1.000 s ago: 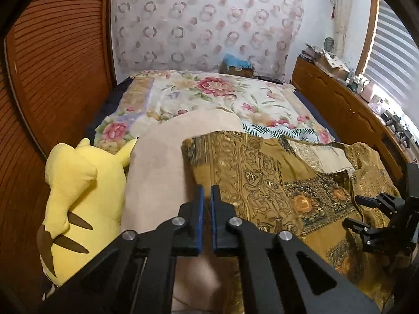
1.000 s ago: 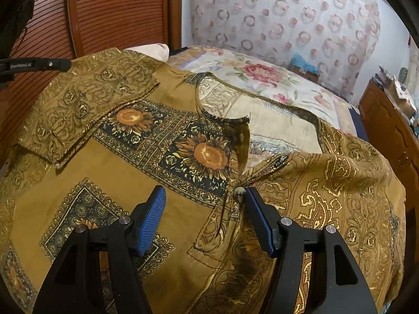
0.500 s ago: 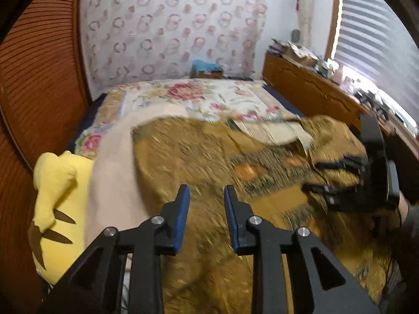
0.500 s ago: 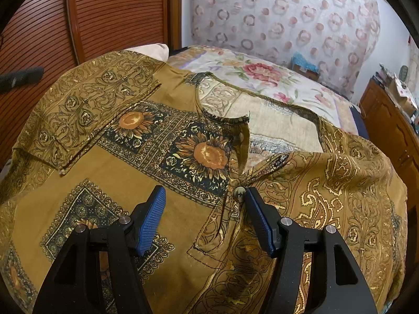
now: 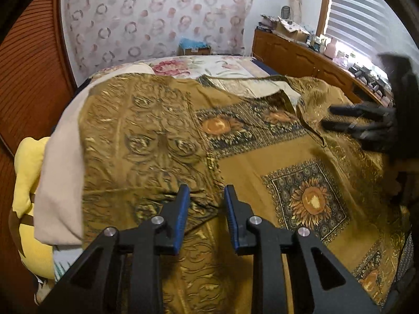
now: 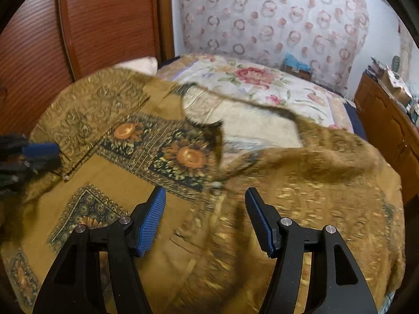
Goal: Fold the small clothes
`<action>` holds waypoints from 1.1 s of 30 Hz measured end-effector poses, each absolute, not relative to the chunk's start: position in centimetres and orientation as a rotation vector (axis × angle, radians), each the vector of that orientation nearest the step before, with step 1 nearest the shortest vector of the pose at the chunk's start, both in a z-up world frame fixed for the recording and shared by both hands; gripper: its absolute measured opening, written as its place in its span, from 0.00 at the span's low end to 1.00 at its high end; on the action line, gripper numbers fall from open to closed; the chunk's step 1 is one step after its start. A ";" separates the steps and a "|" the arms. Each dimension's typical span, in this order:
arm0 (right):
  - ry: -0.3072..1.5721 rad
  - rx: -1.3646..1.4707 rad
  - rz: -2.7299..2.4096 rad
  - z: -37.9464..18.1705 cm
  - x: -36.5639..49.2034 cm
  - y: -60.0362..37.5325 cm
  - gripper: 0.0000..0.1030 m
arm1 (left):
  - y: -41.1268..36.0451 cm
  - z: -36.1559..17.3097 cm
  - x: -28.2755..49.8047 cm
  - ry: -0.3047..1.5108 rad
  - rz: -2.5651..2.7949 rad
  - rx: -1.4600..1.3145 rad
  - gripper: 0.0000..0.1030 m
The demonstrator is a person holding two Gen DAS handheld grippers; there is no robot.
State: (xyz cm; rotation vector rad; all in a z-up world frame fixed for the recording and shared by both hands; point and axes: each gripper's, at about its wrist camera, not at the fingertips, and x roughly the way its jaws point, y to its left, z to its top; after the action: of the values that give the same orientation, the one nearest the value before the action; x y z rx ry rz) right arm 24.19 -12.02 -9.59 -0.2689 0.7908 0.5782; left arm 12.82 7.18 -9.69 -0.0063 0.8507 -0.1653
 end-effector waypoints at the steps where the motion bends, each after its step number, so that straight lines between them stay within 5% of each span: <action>1: 0.782 -0.263 0.576 -9.1 24.1 -12.6 0.63 | 6.9 -9.9 12.8 0.858 -0.157 0.008 0.24; 10: 0.733 -0.161 0.442 -5.6 23.1 -24.9 0.62 | 6.2 -10.5 13.0 0.865 -0.162 0.021 0.27; 21: 0.829 -0.011 0.188 -8.0 24.7 -41.0 0.60 | 5.5 -10.4 13.2 0.865 -0.164 0.061 0.34; 33: 0.925 0.125 0.193 -10.6 25.2 -45.5 0.48 | 5.0 -10.5 13.3 0.866 -0.170 0.062 0.37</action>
State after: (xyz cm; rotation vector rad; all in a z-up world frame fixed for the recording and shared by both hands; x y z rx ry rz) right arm 25.16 -45.48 -10.59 0.1247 0.9249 0.1932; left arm 13.30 5.04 -10.50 0.0615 0.8659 -0.1696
